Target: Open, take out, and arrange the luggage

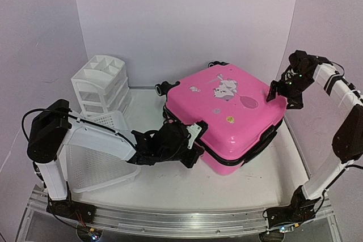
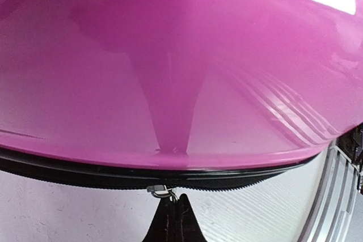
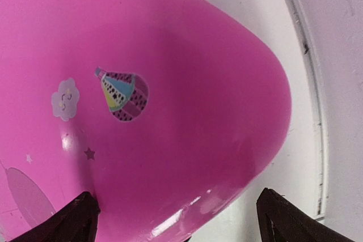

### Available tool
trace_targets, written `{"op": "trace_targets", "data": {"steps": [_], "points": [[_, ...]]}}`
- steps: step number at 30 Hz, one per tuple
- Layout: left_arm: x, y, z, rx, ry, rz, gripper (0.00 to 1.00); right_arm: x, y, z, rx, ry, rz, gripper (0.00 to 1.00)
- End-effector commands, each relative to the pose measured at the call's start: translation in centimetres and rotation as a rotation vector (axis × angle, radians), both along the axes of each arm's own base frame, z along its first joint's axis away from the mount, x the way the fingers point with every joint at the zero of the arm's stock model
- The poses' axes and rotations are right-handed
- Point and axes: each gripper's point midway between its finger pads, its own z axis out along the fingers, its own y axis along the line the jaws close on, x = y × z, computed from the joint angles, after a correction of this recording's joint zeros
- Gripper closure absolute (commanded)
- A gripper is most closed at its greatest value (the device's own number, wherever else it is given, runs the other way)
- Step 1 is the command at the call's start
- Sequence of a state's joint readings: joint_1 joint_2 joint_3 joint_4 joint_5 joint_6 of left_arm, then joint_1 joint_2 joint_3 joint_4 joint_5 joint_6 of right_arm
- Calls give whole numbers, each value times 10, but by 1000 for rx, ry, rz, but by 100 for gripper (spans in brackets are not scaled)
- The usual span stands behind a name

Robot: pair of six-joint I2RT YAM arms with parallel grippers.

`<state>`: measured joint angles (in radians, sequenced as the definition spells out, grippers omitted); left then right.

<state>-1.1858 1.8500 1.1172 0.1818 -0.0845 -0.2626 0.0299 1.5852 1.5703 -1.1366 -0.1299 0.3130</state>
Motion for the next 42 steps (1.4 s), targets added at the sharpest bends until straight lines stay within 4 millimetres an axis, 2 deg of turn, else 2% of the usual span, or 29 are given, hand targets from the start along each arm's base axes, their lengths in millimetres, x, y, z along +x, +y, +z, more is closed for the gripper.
{"op": "trace_targets", "data": {"steps": [1,3,5,8,12,15,17,21,23,27,32,37,40,42], "points": [[-13,-24,53,-136,-57,-68,100,-46,-43,8,-384,140,94,2],[-11,-18,54,-126,-76,-55,100,-50,-34,33,-465,87,153,2],[-8,-14,53,-119,-79,-48,100,-53,-11,53,-522,27,247,2],[-1,-7,49,-114,-64,-30,100,-58,53,66,-456,-69,427,2],[11,5,47,-113,-50,9,100,-64,135,69,-392,-176,624,3],[19,13,46,-120,-33,31,100,-72,196,60,-410,-227,808,4],[23,19,46,-122,-27,45,100,-74,222,52,-467,-236,889,5],[30,29,46,-126,-15,72,100,-77,255,35,-551,-250,1002,7],[33,33,44,-125,-7,87,100,-76,260,24,-578,-231,1018,8],[44,43,40,-125,10,122,100,-79,255,-5,-635,-166,1033,9],[64,62,40,-112,-15,173,100,-97,224,-49,-716,-36,1044,18],[117,114,38,-69,-61,343,100,-126,185,-78,-751,73,1047,24],[158,145,38,-15,-123,446,100,-142,164,-93,-760,130,1033,25],[193,167,35,27,-154,515,100,-150,153,-99,-768,155,1023,25]]}}
